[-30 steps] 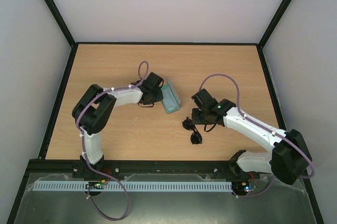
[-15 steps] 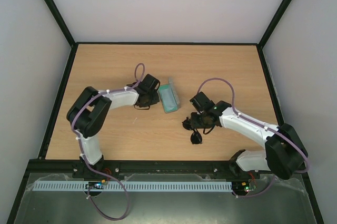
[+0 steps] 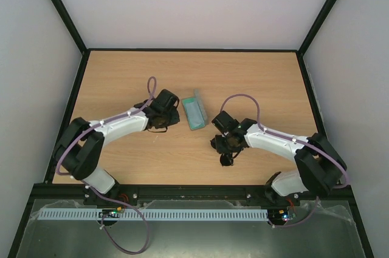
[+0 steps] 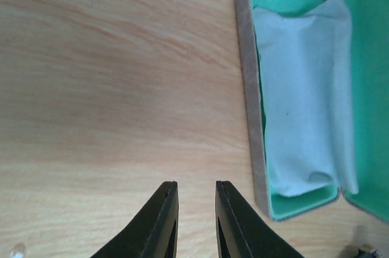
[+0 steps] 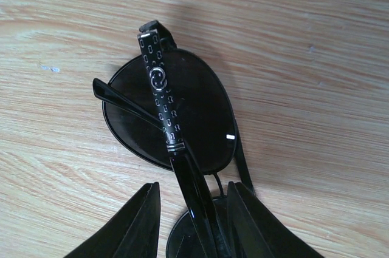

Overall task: Organize the sunglasses
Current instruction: Pick up the sunglasses from the center of the board.

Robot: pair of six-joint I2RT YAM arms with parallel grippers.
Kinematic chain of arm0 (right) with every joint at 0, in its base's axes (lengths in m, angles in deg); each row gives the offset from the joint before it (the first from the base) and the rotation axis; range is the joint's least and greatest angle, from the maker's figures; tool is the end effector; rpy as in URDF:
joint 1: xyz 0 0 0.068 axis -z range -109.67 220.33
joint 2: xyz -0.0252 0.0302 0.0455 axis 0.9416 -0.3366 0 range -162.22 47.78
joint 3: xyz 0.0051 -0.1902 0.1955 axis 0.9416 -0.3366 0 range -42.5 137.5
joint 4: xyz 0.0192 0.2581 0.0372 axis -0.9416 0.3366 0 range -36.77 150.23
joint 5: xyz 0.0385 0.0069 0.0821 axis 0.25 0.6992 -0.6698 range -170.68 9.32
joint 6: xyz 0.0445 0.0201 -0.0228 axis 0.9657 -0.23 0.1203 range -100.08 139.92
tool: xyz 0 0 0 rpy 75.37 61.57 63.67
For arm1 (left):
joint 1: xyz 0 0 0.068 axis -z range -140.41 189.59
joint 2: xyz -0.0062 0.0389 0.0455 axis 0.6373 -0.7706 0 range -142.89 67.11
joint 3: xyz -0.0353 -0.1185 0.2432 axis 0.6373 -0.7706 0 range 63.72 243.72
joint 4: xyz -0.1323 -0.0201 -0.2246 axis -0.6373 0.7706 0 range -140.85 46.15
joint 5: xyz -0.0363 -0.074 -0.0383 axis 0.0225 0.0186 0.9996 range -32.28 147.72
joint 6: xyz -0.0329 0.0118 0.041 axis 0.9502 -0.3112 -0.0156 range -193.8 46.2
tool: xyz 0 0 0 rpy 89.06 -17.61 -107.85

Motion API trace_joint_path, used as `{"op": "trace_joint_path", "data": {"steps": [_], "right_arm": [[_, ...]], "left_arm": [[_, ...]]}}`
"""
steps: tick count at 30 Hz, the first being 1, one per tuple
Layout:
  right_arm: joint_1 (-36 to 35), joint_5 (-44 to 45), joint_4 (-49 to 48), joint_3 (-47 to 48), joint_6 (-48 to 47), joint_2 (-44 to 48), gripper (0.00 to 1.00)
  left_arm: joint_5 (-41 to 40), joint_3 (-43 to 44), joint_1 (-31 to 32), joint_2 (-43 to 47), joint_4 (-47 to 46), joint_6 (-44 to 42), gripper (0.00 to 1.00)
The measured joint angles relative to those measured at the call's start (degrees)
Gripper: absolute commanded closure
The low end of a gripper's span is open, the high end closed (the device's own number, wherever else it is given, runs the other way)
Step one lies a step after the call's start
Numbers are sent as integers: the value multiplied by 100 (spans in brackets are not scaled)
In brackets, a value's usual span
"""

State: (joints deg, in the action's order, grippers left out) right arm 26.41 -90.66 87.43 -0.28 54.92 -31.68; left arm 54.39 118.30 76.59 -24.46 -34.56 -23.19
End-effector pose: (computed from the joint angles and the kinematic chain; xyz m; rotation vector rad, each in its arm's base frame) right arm 0.1671 0.1694 0.1692 -0.2723 2.9470 0.5066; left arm 0.2604 -0.1936 0.1902 -0.3315 2.5667 -0.5404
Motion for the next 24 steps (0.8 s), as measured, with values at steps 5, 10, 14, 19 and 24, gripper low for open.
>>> {"op": "trace_joint_path", "data": {"steps": [5,10,14,19,24], "right_arm": [[-109,101,-11,0,15,-149,73],[-229,225,-9,0,39,-201,77],[-289,330,-11,0,55,-199,83],[-297,439,-9,0,153,-199,83],[-299,494,-9,0,192,-199,92]], "left_arm": [[-17,-323,129,352,146,107,80],[-20,-490,201,485,223,175,80],[-31,-518,254,546,249,236,80],[-59,-535,299,654,249,269,80],[-79,-621,334,798,262,299,80]]}}
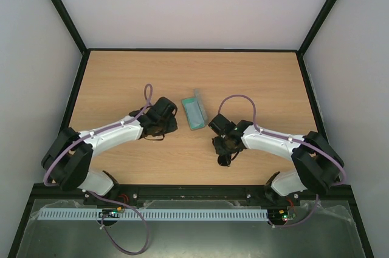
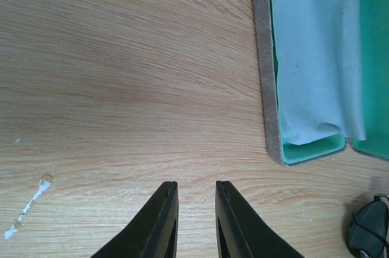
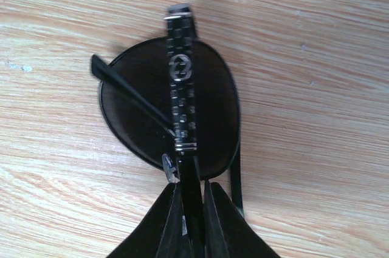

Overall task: Organize the sunglasses
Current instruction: Pick up the sunglasses from the center of the board, then place the sunglasses in the sunglasses case.

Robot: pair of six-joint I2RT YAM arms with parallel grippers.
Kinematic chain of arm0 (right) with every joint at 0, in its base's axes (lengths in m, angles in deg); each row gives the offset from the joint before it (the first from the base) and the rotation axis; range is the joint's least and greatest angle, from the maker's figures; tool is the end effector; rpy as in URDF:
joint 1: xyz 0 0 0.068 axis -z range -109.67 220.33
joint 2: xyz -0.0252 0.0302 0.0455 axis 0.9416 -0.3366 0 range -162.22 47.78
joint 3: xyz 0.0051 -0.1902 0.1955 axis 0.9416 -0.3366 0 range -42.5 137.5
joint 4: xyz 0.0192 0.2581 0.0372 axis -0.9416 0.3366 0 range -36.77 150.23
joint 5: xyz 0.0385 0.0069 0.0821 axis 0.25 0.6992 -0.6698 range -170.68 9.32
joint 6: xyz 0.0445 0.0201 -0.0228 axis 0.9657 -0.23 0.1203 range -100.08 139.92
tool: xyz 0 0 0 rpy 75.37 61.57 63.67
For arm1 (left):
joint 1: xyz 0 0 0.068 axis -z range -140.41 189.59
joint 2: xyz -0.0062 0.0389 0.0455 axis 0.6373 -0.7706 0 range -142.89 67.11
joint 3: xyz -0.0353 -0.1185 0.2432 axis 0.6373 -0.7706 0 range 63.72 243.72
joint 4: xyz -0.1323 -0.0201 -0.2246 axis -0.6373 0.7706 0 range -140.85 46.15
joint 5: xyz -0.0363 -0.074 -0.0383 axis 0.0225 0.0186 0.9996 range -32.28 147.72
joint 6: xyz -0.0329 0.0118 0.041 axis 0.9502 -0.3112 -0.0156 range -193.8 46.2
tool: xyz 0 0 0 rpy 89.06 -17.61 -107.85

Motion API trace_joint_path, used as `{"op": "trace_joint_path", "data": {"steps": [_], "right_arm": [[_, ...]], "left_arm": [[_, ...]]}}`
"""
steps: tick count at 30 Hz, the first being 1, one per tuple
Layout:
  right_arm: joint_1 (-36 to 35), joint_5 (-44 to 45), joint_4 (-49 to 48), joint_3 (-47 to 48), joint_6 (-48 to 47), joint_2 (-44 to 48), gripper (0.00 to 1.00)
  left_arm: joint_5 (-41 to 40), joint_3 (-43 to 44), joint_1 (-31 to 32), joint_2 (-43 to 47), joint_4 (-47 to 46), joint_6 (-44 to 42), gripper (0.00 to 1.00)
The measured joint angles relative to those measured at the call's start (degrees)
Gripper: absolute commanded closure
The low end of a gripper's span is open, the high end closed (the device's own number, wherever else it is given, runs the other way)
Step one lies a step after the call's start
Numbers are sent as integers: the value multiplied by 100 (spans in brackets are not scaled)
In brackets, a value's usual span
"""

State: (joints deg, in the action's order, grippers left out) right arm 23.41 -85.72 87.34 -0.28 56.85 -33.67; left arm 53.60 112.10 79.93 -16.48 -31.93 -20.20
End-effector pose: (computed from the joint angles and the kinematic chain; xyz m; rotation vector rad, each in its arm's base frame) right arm 0.1616 0.1773 0.1612 -0.2768 2.9462 0.3862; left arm 0.2223 -0.1854 0.1949 -0.3314 2.5880 -0.5534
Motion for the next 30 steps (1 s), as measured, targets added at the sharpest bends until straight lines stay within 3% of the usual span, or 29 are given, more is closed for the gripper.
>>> {"op": "trace_joint_path", "data": {"steps": [4,15,30], "right_arm": [[-7,42,2,0,44,0,98],[-155,142,197,225,127,79,99],[-343,-297,942,2035,-59,98,99]], "left_arm": [[-9,-57,17,114,15,22,80],[-50,-291,26,444,72,79,80],[-90,-584,9,885,83,92,80]]}}
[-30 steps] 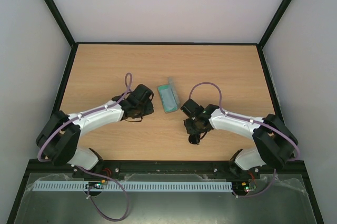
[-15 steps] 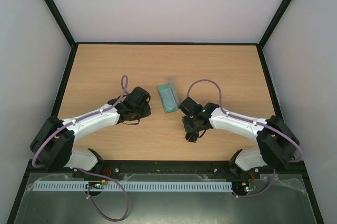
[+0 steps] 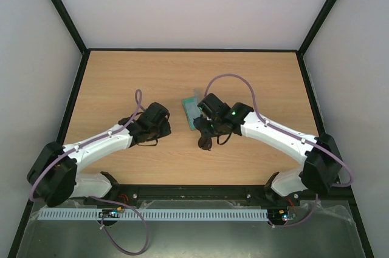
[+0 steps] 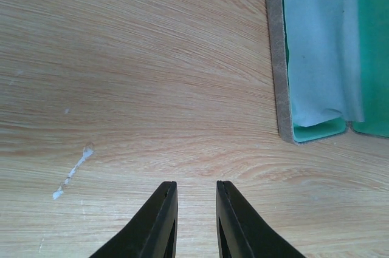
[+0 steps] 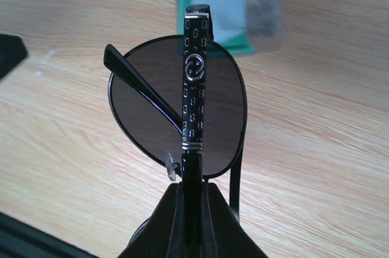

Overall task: Organize the sunglasses
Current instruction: Place the sunglasses in the sunglasses case.

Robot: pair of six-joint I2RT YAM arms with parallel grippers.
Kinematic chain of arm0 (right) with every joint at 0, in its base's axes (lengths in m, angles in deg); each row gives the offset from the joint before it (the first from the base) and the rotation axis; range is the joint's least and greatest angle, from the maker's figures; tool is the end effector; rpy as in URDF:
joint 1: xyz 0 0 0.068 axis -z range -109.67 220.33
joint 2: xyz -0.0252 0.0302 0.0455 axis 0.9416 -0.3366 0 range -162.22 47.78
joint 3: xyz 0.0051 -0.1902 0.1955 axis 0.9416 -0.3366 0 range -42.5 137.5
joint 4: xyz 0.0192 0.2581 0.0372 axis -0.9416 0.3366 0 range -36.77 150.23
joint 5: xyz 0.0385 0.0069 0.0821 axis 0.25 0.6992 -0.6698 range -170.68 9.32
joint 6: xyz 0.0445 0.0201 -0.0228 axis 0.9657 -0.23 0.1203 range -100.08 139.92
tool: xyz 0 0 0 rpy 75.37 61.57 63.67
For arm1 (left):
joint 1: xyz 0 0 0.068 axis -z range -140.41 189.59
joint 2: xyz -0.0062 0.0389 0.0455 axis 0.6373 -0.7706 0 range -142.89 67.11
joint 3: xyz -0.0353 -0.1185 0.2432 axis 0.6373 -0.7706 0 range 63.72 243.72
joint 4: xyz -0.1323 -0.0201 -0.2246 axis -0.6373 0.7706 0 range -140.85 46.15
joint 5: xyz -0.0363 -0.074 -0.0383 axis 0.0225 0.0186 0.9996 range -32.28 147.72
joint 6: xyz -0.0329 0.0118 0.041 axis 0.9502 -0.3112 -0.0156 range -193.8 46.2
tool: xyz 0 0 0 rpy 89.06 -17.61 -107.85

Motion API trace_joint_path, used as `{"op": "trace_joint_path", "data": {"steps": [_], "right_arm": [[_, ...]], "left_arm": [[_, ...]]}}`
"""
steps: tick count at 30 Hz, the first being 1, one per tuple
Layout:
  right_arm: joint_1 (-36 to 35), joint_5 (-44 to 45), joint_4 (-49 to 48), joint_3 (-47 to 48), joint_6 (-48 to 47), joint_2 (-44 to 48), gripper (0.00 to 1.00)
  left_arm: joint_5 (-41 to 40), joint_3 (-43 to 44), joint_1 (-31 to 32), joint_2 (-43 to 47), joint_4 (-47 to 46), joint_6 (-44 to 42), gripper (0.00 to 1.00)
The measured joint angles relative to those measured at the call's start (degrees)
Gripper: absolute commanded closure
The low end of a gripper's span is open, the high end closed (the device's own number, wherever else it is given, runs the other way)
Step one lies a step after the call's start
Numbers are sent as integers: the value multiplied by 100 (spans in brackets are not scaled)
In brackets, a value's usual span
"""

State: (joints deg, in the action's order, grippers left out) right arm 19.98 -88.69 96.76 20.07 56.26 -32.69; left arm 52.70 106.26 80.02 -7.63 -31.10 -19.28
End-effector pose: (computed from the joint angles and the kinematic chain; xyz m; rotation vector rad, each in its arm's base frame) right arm 0.1750 0.2189 0.2597 -0.3918 2.7778 0.6328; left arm 0.1978 -0.1644 0.2023 -0.3539 2.5464 -0.5773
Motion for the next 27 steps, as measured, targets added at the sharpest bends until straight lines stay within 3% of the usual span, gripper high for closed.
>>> {"op": "trace_joint_path", "data": {"steps": [11,20,27], "right_arm": [[-4,-289,328,1937,-610,-1563,99],[-4,940,1097,4247,-1207,-3617,99],[-2,2133,1646,4883,-1388,-4546,99]], "left_arm": [[-42,-153,-164,520,164,-4,80],[-39,-212,-227,968,498,-57,79],[-39,-343,-289,1401,780,-160,79]]}}
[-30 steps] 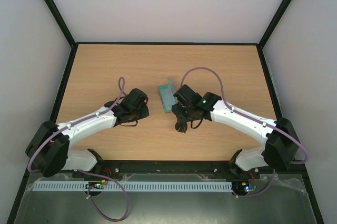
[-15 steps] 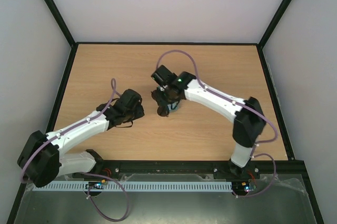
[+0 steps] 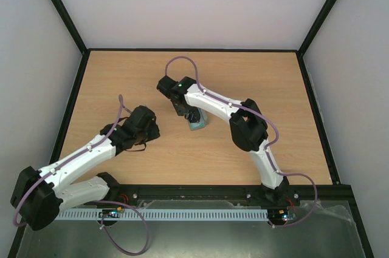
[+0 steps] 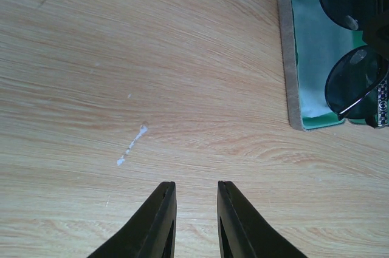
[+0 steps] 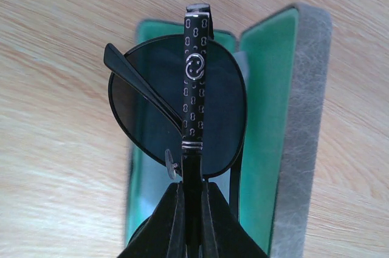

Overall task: Organize the sunglasses
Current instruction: Place the sunglasses in the sunglasses case.

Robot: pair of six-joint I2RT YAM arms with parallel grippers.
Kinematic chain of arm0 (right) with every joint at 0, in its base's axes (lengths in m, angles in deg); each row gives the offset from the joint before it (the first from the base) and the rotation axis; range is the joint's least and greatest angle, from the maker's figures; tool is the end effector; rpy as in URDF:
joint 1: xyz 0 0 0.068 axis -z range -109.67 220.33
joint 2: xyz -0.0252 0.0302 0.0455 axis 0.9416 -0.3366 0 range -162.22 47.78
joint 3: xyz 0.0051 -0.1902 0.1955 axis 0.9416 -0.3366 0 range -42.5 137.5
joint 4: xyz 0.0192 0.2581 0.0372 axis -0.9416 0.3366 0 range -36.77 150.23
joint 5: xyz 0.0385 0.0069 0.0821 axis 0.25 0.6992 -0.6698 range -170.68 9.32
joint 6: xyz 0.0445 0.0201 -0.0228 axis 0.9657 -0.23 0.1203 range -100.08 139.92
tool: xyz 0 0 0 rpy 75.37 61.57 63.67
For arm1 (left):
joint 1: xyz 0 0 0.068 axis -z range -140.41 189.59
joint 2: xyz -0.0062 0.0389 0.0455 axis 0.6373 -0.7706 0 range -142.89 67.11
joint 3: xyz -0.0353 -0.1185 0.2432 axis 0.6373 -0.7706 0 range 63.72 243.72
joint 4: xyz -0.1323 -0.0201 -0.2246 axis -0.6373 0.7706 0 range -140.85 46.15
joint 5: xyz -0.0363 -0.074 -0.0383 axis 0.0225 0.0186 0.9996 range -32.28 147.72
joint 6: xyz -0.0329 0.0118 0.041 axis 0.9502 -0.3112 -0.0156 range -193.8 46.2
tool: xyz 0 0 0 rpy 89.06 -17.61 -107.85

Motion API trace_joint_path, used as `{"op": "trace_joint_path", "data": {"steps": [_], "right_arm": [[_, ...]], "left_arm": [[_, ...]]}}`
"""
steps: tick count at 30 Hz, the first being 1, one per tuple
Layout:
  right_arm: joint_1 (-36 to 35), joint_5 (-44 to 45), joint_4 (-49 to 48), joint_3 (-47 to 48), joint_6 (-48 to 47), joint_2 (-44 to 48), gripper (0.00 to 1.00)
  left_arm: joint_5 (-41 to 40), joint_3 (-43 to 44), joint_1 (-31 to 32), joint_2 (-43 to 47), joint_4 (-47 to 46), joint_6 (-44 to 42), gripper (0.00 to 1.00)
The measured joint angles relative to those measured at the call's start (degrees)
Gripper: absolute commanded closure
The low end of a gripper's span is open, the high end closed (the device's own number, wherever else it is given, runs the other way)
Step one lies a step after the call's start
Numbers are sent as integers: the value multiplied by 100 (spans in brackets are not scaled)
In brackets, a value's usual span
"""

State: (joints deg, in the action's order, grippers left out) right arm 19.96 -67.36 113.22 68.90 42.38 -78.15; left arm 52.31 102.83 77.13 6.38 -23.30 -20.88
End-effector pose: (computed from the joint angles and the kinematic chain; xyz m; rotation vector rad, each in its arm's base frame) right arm 0.2973 0.3461 0.2192 -0.6294 2.7158 -0.0372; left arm 0.1704 -0.1267 0.2265 -0.3803 2.4856 -0.5808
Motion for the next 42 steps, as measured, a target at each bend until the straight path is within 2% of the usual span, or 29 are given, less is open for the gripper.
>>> {"op": "trace_joint_path", "data": {"steps": [7,13,32,42], "right_arm": [[0,791,330,190,-61,-310,99],[0,1040,404,291,-66,-472,99],[-2,872,385,330,-66,-846,99],[0,326,181,317,-79,-846,99]], "left_arm": [[11,-151,-66,118,68,-4,79],[46,-168,-92,90,66,-33,79],[87,-168,-162,-85,63,-138,79],[90,-168,-190,-85,66,-151,79]]}}
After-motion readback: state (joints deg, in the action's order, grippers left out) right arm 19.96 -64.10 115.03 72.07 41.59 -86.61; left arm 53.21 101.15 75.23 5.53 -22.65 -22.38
